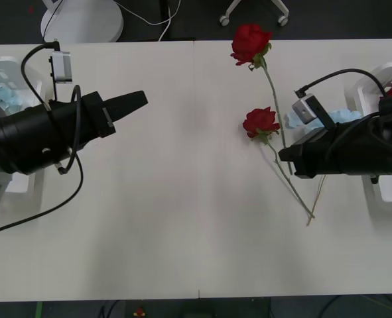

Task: Put the red flowers into the right box and the blue flowers into the left box

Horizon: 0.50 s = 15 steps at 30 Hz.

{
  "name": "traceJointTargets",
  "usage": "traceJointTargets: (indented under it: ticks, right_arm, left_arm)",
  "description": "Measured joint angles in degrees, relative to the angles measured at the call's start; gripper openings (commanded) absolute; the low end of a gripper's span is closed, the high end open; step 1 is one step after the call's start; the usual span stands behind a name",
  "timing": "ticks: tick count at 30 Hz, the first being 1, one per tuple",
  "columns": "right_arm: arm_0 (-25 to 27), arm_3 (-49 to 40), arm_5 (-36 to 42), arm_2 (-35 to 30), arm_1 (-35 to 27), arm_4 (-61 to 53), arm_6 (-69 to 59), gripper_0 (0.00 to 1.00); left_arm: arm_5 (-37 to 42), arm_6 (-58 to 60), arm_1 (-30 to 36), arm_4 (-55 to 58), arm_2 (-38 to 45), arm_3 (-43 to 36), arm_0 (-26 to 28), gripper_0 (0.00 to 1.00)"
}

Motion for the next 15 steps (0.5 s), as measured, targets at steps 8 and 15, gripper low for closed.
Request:
traceJointTargets:
  ticks: [8, 15]
  right_arm:
    - [-0.05, 10.56, 15.30, -7.24, -12.45, 1.08, -4.42, 0.00]
    - [-0.04, 24.24, 22.25, -12.12, -19.51, 1.30, -4.41, 0.00]
  left_arm:
    - [18.71, 0.00, 3.32, -13.95, 14.34, -0.28, 0.18, 1.00]
    - [27.73, -0.37, 3.89, -22.44, 18.27, -0.46, 0.14, 1.00]
